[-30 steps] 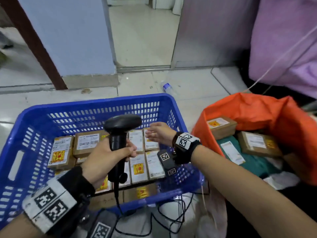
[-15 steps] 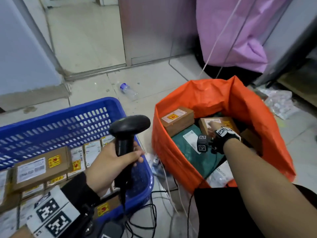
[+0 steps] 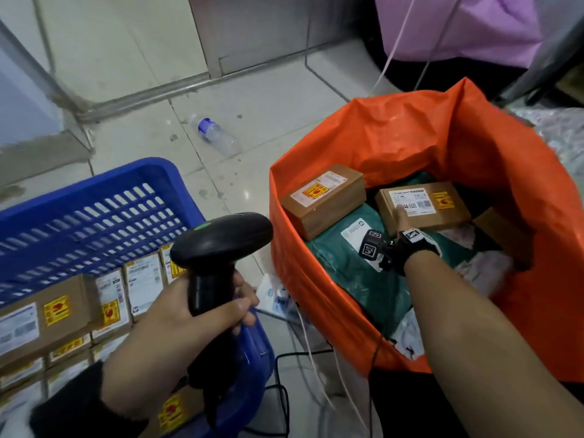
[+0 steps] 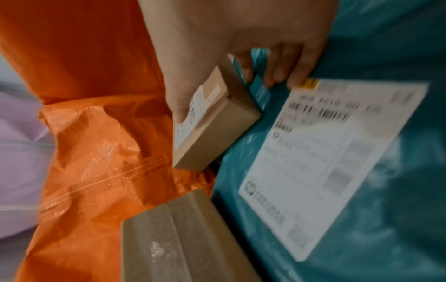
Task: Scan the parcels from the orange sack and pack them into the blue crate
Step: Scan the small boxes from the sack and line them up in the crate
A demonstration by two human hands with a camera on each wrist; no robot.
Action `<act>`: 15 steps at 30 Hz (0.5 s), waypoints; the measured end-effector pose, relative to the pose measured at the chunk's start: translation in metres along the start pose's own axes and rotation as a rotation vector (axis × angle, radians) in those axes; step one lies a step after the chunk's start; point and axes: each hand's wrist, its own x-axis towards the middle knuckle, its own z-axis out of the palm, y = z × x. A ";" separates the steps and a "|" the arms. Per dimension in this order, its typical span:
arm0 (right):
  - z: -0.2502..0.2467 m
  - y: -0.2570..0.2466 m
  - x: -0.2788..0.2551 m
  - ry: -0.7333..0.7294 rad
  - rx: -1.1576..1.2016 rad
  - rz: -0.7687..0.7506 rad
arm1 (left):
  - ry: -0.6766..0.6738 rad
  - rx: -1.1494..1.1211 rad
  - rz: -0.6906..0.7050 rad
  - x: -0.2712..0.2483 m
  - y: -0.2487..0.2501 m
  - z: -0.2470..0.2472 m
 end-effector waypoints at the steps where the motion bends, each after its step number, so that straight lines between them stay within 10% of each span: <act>1: 0.003 -0.001 0.002 0.008 -0.142 -0.101 | 0.003 -0.007 -0.005 0.003 -0.001 0.000; 6: 0.002 0.001 -0.017 0.053 -0.544 -0.313 | -0.022 -0.002 0.012 0.007 -0.004 -0.002; 15: -0.003 0.001 -0.028 -0.134 0.064 -0.160 | -0.038 -0.068 0.078 -0.010 0.007 -0.016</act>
